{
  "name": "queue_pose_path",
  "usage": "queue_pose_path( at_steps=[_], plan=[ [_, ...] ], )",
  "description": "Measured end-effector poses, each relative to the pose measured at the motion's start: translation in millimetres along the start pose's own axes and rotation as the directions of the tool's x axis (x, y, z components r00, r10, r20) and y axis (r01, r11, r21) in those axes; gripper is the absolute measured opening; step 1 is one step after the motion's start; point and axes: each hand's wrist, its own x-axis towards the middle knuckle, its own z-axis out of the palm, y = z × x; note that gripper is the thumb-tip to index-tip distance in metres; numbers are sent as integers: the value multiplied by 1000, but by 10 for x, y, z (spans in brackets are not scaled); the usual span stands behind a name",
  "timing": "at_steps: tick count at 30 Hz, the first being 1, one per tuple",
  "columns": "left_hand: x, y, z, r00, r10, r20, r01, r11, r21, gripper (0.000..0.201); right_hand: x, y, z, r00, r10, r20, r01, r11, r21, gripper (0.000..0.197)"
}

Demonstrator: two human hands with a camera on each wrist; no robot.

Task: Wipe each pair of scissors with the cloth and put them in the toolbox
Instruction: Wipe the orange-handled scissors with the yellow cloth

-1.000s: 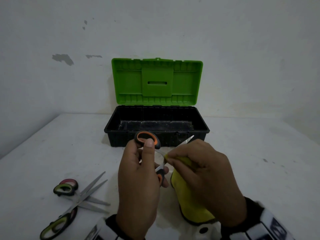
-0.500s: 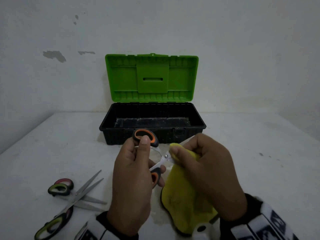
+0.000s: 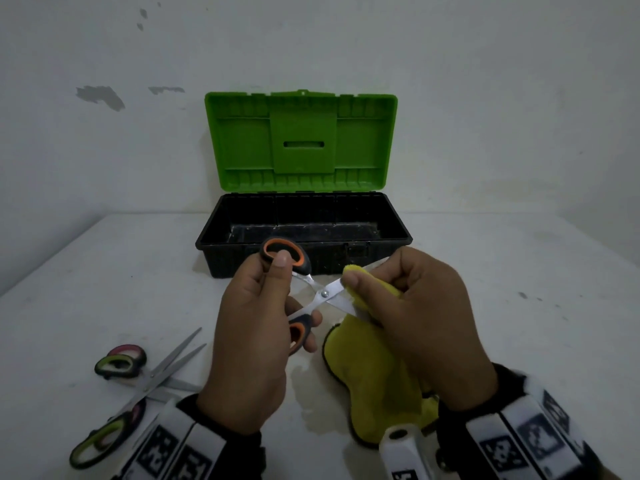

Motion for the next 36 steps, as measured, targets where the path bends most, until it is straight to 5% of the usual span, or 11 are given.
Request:
queue_pose_path(
  at_steps=[3,7,11,15,19,23,28,36],
  plan=[
    [3,0,-5,1000,-9,-10,9,1000,-7,24,55,46,-37,997,44,-61,-43,999,15,30],
    [10,12,-21,1000,9,-11,-9,1000,-5,24,5,-2,0,999,29,14,-29,1000,7,31],
    [3,15,-28,1000,9,-21,-9,1000,-13,24,112,71,-48,992,74,-97,-73,997,8,31],
    [4,37,-55,1000,-1,-12,1,1000,-20,24,20,8,-17,999,45,-11,-45,999,21,30],
    [5,25,-53,1000,8,-9,-8,999,-45,24,104,70,-50,992,77,-98,-74,997,37,31],
    [17,25,-74,1000,-16,-7,16,998,-56,24,27,16,-21,998,54,-22,-53,998,33,31],
    [0,6,-79,998,-60,-15,59,995,-84,25,133,124,-84,987,107,-117,-104,994,27,31],
    [-15,8,-83,995,-101,-19,99,991,-87,23,108,138,-90,993,91,-73,-90,996,21,32]
  ],
)
